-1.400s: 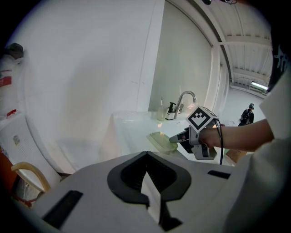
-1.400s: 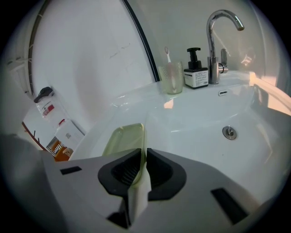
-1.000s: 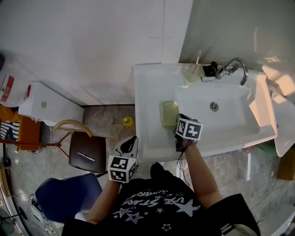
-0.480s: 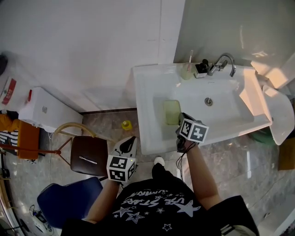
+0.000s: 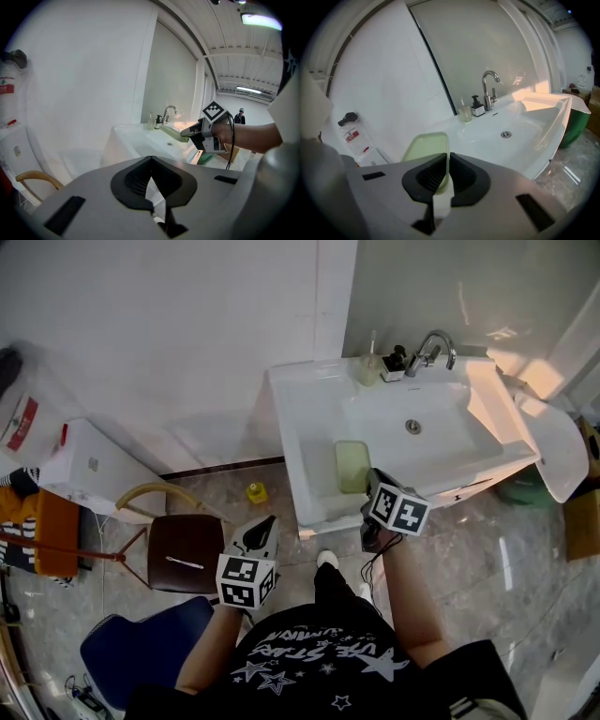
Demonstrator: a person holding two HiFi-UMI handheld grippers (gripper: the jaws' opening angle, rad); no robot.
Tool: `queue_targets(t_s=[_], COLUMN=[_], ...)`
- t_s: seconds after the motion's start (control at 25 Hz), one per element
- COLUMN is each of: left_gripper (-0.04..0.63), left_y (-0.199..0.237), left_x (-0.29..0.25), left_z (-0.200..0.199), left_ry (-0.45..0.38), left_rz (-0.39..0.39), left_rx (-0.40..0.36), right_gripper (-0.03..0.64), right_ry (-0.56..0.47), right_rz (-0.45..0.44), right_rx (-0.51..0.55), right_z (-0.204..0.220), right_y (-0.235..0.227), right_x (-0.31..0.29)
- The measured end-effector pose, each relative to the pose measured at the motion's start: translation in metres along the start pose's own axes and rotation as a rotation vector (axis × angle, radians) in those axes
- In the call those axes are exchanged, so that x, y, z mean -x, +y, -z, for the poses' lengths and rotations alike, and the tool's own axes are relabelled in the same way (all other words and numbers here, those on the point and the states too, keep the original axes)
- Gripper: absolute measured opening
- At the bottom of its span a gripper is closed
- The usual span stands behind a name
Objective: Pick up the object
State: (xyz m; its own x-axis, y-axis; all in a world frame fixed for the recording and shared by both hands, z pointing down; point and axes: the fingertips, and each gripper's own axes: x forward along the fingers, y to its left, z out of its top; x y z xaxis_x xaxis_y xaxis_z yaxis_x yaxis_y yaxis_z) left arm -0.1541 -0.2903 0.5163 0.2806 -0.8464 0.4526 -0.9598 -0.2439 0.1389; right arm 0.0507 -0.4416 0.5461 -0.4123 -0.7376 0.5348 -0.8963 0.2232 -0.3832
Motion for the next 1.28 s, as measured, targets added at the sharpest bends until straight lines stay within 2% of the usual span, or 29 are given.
queue_targets(t_s=[0.44,0.76,0.96,1.28], left_gripper=[0.015,0.015,0.015,0.016], left_y=[-0.02,-0.036,-0.049,-0.073], left_x=[0.099,0.161,0.179,0.184], left_z=[0.038,0.07,0.089,0.098], left_ry=[-0.033,-0.037,-0.022,-0.013], left_rz=[0.054,0.099,0.151,0.191], left_rx=[-0.028,-0.015,-0.048,-0.025], right_gripper=[0.029,0.029,0.029,0.029], right_ry=[-0.035,-0.048,-0.045,-0.044], right_rz=[0.023,0.029,0.066,0.106], right_rx=[-0.03,-0.05,-0.062,-0.074], right_z=[0.07,0.123,0.151,0.167], right_y=[0.034,0.056,0.055,0.042], right_x=[0.104,0.172,0.213,0.244])
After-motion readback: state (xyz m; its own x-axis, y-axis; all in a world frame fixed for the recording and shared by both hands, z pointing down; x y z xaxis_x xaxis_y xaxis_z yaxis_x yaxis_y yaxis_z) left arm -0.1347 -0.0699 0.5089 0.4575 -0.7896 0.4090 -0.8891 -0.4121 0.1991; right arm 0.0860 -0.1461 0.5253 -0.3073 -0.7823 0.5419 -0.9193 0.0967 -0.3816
